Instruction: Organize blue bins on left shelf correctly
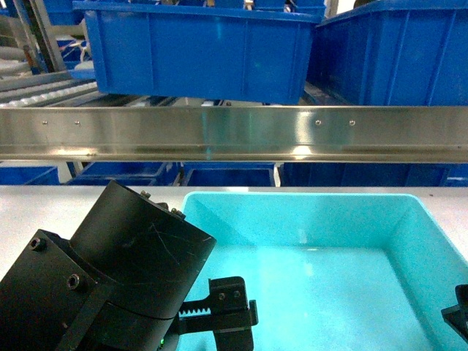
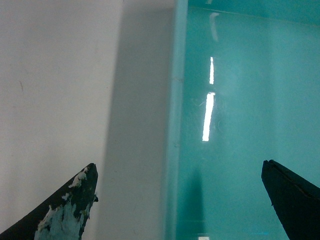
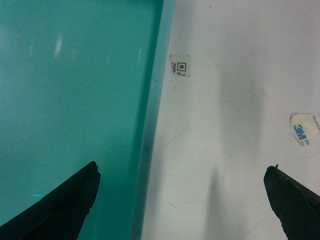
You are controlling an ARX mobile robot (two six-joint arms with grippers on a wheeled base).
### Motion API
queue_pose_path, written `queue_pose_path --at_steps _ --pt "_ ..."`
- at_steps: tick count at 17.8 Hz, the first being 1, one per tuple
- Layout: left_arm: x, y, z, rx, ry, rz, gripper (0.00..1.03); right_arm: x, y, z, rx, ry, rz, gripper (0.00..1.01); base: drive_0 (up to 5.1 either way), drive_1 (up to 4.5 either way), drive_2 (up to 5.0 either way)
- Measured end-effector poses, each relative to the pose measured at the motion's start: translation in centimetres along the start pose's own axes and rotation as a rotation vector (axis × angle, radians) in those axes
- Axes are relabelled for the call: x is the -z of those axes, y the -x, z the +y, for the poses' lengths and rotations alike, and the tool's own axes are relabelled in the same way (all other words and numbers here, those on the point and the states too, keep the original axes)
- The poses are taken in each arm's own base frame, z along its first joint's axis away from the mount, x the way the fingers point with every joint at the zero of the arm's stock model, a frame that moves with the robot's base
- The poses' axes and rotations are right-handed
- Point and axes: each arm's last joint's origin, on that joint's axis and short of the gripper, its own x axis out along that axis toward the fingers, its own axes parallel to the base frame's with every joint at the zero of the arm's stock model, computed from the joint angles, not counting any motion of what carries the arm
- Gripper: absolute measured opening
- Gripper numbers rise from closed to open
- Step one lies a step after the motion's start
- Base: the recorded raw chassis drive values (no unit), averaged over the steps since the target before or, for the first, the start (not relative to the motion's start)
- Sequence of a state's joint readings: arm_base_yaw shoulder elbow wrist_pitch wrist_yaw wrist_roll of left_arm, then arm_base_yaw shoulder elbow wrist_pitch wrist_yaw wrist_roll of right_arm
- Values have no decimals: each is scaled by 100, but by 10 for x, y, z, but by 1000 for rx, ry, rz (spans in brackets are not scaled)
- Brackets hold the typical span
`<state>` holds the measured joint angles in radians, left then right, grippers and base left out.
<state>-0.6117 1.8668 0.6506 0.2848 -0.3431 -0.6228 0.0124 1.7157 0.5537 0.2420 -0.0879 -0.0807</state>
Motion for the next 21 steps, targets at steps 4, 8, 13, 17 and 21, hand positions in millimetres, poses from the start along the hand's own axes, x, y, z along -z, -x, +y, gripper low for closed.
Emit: queue_pose_path --at_steps 4,8,13,17,21 --pt "0 0 0 -1 2 0 64 3 0 1 26 27 12 64 0 0 0" --pt "0 0 0 -1 2 0 22 3 0 1 23 28 11 22 0 0 0" --pt "1 1 -2 14 -3 3 2 3 0 3 5 23 10 2 0 0 0" --pt "1 1 -2 14 -3 3 2 3 0 4 2 16 11 2 0 0 0" --pt "1 1 -2 11 -4 3 2 1 9 4 -11 8 8 2 0 0 0"
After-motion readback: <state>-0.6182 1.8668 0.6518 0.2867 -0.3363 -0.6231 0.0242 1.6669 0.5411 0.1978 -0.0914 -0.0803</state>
